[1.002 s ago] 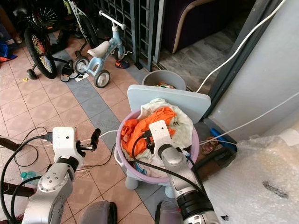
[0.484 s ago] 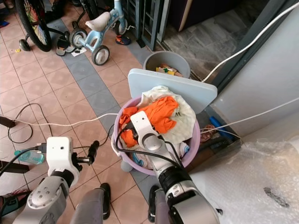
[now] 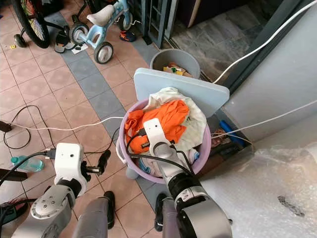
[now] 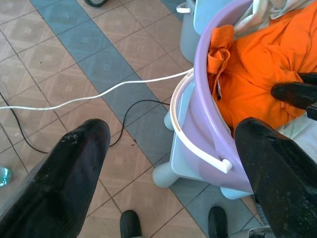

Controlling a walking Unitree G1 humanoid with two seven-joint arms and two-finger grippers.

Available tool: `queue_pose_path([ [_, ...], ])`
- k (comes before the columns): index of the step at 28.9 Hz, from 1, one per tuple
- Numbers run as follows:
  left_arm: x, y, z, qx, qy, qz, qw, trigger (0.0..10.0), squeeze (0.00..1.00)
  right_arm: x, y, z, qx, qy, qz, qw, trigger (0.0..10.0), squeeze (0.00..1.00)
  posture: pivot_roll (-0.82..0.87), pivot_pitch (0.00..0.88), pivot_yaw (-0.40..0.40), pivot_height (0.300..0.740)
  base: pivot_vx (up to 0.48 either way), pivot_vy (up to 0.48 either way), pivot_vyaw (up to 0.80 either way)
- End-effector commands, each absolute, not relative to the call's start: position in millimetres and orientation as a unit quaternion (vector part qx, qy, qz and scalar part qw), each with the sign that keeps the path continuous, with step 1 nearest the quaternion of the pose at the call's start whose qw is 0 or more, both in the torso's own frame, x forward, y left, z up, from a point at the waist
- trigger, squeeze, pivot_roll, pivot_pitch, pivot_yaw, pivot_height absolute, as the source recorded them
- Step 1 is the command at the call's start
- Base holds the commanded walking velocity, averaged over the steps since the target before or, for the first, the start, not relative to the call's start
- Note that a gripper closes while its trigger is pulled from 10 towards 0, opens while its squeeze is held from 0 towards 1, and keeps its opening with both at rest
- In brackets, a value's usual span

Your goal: Clothes washing

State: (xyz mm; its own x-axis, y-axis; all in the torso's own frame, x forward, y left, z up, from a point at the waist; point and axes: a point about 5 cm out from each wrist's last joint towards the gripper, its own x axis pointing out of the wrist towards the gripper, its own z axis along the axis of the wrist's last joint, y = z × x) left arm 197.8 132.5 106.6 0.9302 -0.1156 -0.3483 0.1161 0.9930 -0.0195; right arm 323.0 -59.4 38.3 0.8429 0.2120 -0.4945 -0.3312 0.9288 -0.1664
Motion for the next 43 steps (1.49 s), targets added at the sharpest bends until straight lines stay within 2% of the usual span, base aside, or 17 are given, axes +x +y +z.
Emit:
queue_pose_path([
  [1, 197, 132, 102, 0.008, 0.19, -0.06, 0.98, 10.0, 0.0, 312, -72, 18, -0.109, 0.292, 0.12, 0.943, 0.0, 0.0, 0.2, 0.301, -0.092, 0.74, 0.0, 0.0, 0.0],
  [6, 208, 131, 102, 0.012, 0.178, -0.058, 0.982, 10.0, 0.0, 318, -76, 22, -0.099, 0.295, 0.112, 0.944, 0.0, 0.0, 0.2, 0.27, -0.1, 0.74, 0.0, 0.0, 0.0],
  [8, 214, 131, 104, 0.045, 0.155, -0.067, 0.985, 10.0, 0.0, 320, -72, 26, -0.041, 0.306, 0.102, 0.946, 0.0, 0.0, 0.2, 0.241, -0.1, 0.74, 0.0, 0.0, 0.0],
  [12, 221, 132, 105, 0.04, 0.143, -0.057, 0.987, 10.0, 0.0, 334, -71, 47, 0.047, 0.253, 0.088, 0.962, 0.0, 0.0, 0.19, 0.187, -0.086, 0.74, 0.0, 0.0, 0.0],
  [16, 232, 131, 105, 0.041, 0.126, -0.062, 0.989, 10.0, 0.0, 342, -87, 71, 0.068, 0.165, 0.087, 0.98, 0.0, 0.0, 0.16, 0.126, -0.068, 0.74, 0.0, 0.0, 0.0],
  [20, 242, 132, 103, 0.052, 0.114, -0.059, 0.99, 10.0, 0.0, 337, -100, 84, 0.074, 0.107, 0.095, 0.987, 0.0, 0.0, 0.12, 0.082, -0.048, 0.74, 0.0, 0.0, 0.0],
  [21, 248, 134, 104, 0.075, 0.103, -0.061, 0.99, 10.0, 0.0, 323, -113, 96, 0.096, 0.061, 0.097, 0.989, 0.0, 0.0, 0.08, 0.049, -0.03, 0.74, 0.0, 0.0, 0.0],
  [24, 250, 137, 102, 0.082, 0.095, -0.063, 0.99, 10.0, 0.0, 310, -124, 101, 0.085, 0.032, 0.091, 0.992, 0.0, 0.0, 0.06, 0.021, -0.014, 0.74, 0.0, 0.0, 0.0],
  [25, 253, 139, 99, 0.08, 0.095, -0.063, 0.99, 10.0, 0.0, 296, -137, 102, 0.069, 0.012, 0.077, 0.995, 0.0, 0.0, 0.04, 0.001, 0.0, 0.74, 0.0, 0.0, 0.0],
  [28, 262, 135, 99, 0.083, 0.087, -0.067, 0.99, 10.0, 0.0, 282, -153, 104, 0.05, 0.0, 0.051, 0.997, 0.0, 0.0, 0.03, 0.0, 0.008, 0.74, 0.0, 0.0, 0.0],
  [34, 280, 118, 105, 0.08, 0.062, -0.096, 0.99, 10.0, 0.0, 271, -162, 107, -0.007, 0.007, 0.066, 0.998, 0.0, 0.0, -0.02, 0.0, 0.052, 0.74, 0.0, 0.0, 0.0],
  [37, 285, 112, 109, 0.101, 0.041, -0.12, 0.987, 10.0, 0.0, 269, -160, 115, -0.057, 0.016, 0.107, 0.993, 0.0, 0.0, -0.04, 0.0, 0.091, 0.74, 0.0, 0.0, 0.0],
  [38, 282, 113, 108, 0.097, 0.042, -0.121, 0.987, 10.0, 0.0, 265, -160, 119, -0.087, 0.005, 0.125, 0.988, 0.0, 0.0, -0.03, 0.0, 0.093, 0.74, 0.0, 0.0, 0.0],
  [42, 275, 116, 99, 0.088, 0.052, -0.115, 0.988, 10.0, 0.0, 261, -165, 120, -0.078, -0.002, 0.105, 0.991, 0.0, 0.0, -0.01, 0.0, 0.061, 0.74, 0.0, 0.0, 0.0],
  [43, 273, 115, 97, 0.082, 0.051, -0.114, 0.989, 10.0, 0.0, 263, -165, 119, -0.065, 0.0, 0.089, 0.994, 6.7, 0.0, -0.01, 0.0, 0.052, 0.74, 0.0, 0.0, 0.0],
])
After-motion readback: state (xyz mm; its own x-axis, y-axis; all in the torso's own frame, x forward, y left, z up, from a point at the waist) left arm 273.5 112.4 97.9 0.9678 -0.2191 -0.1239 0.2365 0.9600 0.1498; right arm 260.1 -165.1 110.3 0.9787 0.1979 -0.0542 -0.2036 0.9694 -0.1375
